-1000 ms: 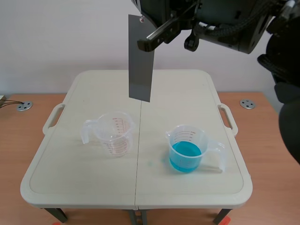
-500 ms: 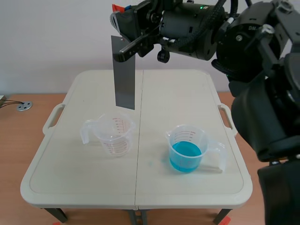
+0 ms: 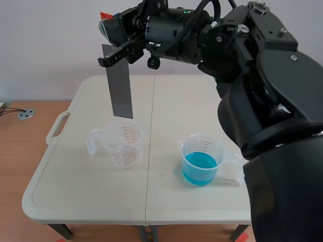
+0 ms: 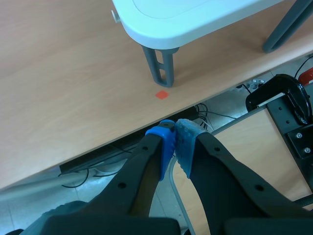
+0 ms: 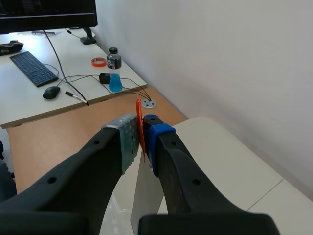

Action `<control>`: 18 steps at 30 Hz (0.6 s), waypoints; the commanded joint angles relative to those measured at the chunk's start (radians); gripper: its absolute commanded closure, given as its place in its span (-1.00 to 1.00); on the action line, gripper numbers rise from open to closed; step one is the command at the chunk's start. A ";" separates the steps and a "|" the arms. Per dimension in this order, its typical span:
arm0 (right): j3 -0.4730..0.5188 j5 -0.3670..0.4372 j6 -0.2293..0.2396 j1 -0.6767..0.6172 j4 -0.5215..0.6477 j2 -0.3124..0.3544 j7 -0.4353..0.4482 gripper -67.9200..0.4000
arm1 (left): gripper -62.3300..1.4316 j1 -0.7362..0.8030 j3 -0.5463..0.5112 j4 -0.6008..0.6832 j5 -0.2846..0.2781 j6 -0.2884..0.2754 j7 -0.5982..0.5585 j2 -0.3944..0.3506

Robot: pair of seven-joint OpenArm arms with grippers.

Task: Hold the metal plate by the orange handle, dip it into the blue solution, take it out and point at it, then put the plate back in the beaker on the left.
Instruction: 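Put the plate into the left beaker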

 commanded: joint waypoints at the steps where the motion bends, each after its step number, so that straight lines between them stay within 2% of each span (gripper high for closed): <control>1: -0.006 0.009 0.007 0.029 0.004 -0.012 0.023 0.95 | 0.88 -0.003 0.002 0.011 -0.003 -0.002 -0.010 0.000; 18: -0.045 -0.031 0.007 0.031 -0.026 -0.034 0.038 0.95 | 0.88 -0.003 0.002 0.011 -0.003 -0.002 -0.006 0.000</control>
